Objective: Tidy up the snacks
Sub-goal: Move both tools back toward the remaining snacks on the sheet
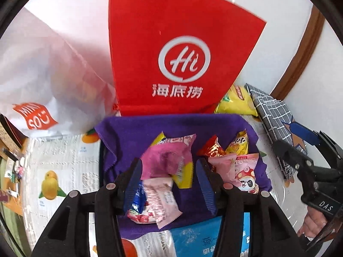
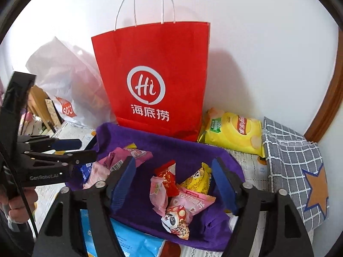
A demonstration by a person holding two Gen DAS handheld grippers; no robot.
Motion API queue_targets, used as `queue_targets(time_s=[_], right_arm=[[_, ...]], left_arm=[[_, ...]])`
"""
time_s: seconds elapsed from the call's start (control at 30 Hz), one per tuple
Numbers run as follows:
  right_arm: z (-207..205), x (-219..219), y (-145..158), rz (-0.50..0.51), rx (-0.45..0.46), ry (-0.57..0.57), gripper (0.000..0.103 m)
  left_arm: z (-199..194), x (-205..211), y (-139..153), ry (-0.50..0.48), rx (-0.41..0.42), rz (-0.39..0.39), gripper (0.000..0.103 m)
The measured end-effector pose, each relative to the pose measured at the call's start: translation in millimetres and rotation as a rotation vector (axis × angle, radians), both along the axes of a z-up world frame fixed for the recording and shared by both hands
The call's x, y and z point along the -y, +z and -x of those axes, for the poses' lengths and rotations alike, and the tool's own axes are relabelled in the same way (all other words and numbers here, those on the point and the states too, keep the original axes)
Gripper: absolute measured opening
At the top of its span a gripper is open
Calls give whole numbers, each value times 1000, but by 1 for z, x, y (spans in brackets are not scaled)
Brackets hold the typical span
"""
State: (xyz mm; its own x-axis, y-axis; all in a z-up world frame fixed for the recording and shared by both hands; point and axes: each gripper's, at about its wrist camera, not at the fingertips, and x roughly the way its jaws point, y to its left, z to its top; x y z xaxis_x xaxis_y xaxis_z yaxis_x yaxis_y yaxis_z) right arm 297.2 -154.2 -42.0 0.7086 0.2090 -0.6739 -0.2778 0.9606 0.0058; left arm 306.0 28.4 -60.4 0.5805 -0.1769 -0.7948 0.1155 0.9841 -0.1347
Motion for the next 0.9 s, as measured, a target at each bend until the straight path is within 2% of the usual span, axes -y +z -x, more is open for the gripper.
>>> queue_targets(time_s=[0.13,0.33,0.47,0.63,0.73,0.9], right_arm=[[19,6,0,-18,-4,-47,84],[59,19,-6,15,22,-101,85],[83,26,-11,40,8,-161,85],[109,40,-19,-50,-53,-155,85],[124,45,-27,-113,-90,-138,85],[146,39,-36,-97,-73,-123,83]], left_arm=[[8,-4,12,6,39,28,50],[23,-1,28,-7,86,33,50],[38,6,39,-19,113,-10,50],[59,12,55,-30,154,-24,51],[74,15,61,-38,176,-17,57],[98,20,62,-57,189,-28,57]])
